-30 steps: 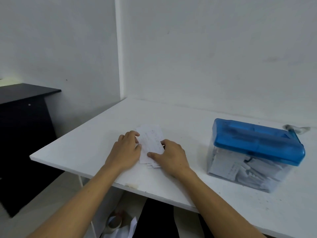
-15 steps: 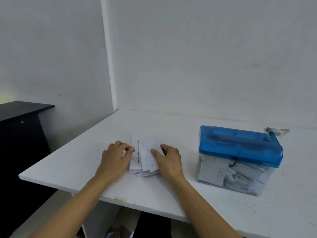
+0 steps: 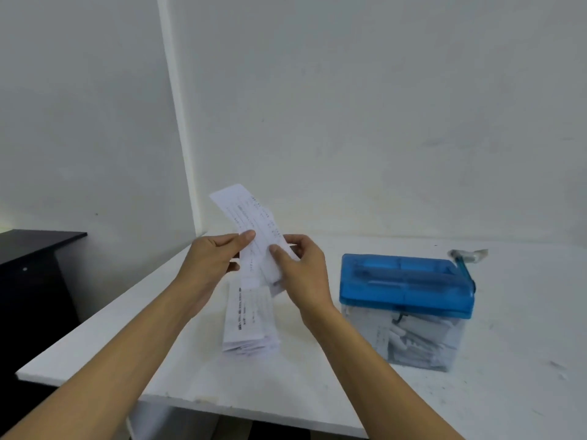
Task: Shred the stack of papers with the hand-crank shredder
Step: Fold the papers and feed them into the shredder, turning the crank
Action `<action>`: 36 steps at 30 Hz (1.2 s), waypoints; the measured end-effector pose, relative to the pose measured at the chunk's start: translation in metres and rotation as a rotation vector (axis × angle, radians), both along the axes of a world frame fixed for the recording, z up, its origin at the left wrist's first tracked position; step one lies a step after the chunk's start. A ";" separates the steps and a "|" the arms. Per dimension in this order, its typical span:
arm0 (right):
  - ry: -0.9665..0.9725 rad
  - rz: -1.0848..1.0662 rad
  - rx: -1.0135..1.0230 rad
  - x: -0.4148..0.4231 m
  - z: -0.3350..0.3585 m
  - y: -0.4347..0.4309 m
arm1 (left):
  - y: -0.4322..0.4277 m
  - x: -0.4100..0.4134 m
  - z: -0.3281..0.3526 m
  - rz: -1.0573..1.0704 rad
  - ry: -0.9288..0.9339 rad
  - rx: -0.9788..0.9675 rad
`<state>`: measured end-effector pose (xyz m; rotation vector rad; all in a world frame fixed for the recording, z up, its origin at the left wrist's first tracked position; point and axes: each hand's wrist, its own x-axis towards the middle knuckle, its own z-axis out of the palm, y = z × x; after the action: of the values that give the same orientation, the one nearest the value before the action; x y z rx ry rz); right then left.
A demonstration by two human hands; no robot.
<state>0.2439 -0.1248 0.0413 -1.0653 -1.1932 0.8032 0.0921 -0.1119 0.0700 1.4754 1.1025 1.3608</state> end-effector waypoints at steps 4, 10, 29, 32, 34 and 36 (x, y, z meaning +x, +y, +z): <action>0.033 -0.083 0.019 0.018 0.038 -0.015 | -0.010 0.025 0.030 -0.042 -0.147 0.016; 0.031 -0.144 0.031 0.045 0.062 -0.021 | 0.011 0.025 0.011 -0.022 -0.098 -0.081; 0.109 -0.148 -0.023 0.102 0.053 -0.040 | -0.018 0.127 0.029 -0.133 0.310 0.009; 0.108 -0.145 0.019 0.114 0.052 -0.042 | -0.017 0.151 0.035 -0.161 0.259 0.041; 0.132 -0.126 0.030 0.126 0.054 -0.042 | -0.015 0.165 0.035 -0.182 0.173 0.038; 0.146 -0.112 0.027 0.137 0.055 -0.043 | -0.013 0.175 0.039 -0.194 0.120 0.021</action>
<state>0.3812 -0.1676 0.0963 -1.0243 -1.0098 0.7624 0.2674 -0.1249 0.1086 1.6516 0.9928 1.1650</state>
